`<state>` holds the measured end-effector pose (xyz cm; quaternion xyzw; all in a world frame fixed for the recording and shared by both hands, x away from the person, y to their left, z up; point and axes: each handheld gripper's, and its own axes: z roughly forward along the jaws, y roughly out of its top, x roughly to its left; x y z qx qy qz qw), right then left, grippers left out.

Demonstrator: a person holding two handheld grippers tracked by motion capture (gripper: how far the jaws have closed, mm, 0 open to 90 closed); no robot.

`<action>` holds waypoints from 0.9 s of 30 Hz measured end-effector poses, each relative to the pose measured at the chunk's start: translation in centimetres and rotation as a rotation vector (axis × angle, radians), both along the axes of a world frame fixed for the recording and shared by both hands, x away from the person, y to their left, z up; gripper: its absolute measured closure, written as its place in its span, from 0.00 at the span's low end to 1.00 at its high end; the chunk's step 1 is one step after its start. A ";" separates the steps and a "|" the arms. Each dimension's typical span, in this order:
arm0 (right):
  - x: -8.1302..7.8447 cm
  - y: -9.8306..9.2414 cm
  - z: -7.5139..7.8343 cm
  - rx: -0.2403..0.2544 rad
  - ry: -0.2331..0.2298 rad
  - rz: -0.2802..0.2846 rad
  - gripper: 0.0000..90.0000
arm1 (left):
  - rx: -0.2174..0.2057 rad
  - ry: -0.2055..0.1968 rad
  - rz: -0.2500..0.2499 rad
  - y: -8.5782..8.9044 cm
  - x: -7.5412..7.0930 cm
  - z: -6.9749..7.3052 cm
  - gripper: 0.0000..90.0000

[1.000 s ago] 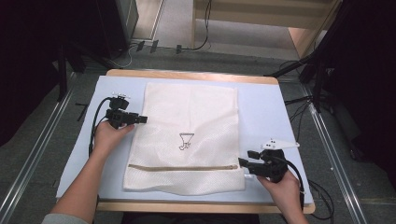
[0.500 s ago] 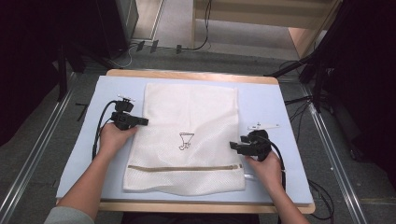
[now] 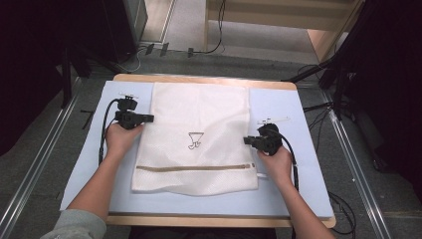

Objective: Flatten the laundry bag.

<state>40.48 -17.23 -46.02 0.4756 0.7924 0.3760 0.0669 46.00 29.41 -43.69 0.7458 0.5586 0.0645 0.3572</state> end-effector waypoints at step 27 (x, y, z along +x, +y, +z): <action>0.2 -0.6 -0.1 -0.021 -0.021 0.013 0.71 | 0.012 -0.065 -0.110 0.7 -3.2 2.3 0.51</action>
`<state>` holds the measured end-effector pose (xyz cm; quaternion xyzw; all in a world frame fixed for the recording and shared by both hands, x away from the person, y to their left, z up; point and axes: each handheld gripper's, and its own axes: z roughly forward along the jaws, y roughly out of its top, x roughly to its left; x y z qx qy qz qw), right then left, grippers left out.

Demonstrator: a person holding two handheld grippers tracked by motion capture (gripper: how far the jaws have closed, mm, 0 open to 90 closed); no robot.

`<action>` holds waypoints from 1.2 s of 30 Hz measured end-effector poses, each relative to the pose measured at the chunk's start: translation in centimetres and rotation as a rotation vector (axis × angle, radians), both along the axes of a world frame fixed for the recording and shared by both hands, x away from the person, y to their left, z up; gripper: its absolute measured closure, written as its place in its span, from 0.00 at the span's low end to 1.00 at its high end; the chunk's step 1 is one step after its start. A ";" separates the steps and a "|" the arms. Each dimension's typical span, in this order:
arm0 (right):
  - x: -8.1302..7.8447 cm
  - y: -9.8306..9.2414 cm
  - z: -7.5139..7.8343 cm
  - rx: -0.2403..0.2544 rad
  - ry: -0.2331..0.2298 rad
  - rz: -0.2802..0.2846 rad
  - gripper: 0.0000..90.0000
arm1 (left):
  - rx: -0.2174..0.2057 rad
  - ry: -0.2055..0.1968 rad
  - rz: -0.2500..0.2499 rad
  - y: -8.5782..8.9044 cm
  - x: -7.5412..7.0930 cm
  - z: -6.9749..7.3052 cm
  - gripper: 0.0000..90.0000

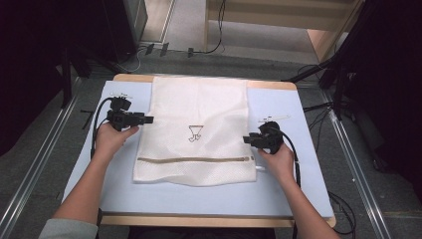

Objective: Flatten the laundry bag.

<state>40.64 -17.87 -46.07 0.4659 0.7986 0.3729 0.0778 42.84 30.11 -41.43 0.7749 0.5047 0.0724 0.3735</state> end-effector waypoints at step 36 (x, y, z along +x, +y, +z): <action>0.6 1.6 -0.7 -0.059 -0.007 -0.033 0.96 | 0.021 0.056 0.100 -0.3 0.2 -2.6 1.00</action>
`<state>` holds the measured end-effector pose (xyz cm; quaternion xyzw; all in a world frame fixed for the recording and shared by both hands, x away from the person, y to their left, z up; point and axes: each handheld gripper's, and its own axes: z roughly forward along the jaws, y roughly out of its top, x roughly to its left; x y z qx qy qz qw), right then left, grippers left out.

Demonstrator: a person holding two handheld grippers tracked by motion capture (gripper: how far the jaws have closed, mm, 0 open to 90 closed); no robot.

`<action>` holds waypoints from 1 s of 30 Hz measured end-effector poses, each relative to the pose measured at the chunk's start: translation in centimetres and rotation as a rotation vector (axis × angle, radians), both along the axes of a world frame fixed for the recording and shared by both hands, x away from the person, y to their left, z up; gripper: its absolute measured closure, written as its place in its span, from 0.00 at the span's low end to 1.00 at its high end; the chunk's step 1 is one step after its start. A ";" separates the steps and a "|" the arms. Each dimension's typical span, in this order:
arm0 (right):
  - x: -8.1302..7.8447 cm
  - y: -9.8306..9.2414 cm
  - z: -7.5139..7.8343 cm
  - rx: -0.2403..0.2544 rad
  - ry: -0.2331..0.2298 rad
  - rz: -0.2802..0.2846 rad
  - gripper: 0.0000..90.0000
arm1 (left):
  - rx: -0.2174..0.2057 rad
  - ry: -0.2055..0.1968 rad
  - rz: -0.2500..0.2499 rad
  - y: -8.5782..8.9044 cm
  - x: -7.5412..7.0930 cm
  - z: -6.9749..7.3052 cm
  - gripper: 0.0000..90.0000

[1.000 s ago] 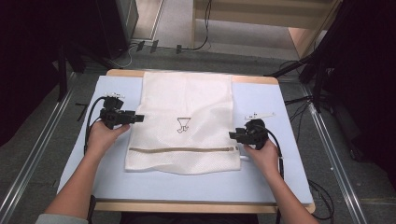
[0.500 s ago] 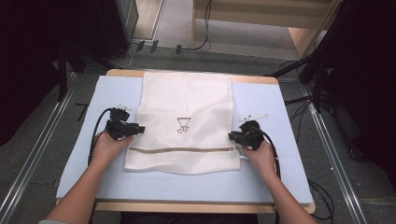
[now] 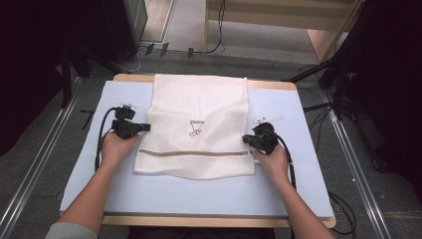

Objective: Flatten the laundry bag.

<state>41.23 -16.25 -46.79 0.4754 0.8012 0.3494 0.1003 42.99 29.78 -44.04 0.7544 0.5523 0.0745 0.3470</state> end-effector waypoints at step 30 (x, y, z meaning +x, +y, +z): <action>-3.5 -1.9 1.2 0.087 -0.037 0.081 0.66 | -0.061 -0.026 -0.094 1.2 -3.3 1.2 0.51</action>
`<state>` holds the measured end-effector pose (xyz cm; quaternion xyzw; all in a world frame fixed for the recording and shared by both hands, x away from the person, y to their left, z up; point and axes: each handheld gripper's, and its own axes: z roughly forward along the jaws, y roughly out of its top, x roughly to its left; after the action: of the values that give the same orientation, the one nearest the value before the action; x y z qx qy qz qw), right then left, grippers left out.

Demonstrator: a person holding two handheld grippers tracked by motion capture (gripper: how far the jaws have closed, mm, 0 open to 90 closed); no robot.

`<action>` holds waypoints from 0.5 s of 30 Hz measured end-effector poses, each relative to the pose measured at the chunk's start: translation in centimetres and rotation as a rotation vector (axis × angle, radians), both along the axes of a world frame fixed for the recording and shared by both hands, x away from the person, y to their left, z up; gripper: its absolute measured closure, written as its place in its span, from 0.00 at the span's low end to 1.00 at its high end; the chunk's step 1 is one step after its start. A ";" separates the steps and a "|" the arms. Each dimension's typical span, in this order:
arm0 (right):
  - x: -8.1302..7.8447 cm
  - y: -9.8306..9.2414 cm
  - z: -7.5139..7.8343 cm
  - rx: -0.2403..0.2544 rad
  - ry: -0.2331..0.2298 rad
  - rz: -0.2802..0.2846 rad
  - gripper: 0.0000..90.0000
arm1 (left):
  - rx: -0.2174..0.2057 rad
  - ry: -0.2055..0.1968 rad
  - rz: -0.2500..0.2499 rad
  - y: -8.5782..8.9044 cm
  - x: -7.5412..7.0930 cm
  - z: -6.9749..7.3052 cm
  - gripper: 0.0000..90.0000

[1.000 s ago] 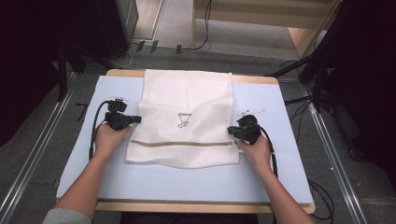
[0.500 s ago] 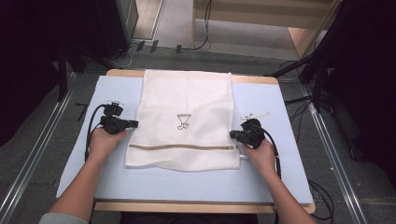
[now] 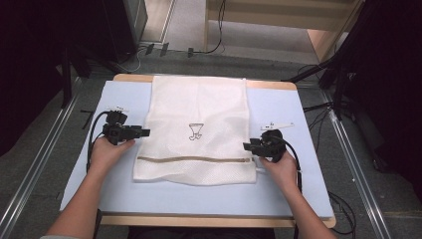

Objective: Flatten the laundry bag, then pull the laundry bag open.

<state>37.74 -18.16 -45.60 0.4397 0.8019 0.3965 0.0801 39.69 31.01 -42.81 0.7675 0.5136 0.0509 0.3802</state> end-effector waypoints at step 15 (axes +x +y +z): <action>-2.3 -1.2 0.9 0.011 -0.009 0.012 0.75 | 0.012 -0.035 -0.029 -1.2 -0.6 1.3 0.42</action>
<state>35.40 -19.34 -44.65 0.4335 0.8020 0.4033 0.0790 39.08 29.82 -41.47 0.7761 0.4954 0.0621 0.3852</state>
